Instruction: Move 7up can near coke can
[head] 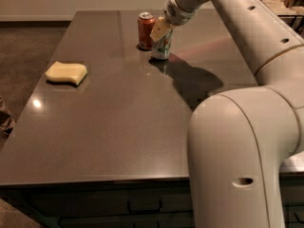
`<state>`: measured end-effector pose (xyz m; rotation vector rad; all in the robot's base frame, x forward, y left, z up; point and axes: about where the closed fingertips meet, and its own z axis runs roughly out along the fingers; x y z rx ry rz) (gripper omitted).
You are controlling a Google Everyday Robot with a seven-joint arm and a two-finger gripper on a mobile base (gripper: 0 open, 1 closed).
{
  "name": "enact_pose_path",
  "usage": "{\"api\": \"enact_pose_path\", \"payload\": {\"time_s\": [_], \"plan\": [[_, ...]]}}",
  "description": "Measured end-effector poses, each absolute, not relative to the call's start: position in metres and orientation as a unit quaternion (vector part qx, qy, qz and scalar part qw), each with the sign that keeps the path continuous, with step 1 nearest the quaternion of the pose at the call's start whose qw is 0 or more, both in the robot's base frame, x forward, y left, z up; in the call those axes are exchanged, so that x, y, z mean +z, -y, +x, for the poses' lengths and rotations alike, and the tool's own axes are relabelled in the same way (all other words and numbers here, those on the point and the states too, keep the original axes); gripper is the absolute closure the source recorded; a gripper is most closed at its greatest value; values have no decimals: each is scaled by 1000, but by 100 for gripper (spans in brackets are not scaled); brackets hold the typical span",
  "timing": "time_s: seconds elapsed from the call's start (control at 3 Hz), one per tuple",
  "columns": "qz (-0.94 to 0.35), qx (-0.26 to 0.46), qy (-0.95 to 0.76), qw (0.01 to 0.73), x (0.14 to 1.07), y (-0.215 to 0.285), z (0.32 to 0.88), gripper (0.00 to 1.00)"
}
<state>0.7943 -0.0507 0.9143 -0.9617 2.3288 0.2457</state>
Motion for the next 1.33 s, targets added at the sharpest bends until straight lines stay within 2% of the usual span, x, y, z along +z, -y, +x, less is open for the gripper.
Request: {"api": "enact_pose_path", "payload": {"time_s": [0.67,1.0,1.33], "plan": [[-365,85,-872,315,914,49,802,12],[-366,86,-872,312,911,47,802,0],[-366,86,-872,312,911,47,802,0]]}}
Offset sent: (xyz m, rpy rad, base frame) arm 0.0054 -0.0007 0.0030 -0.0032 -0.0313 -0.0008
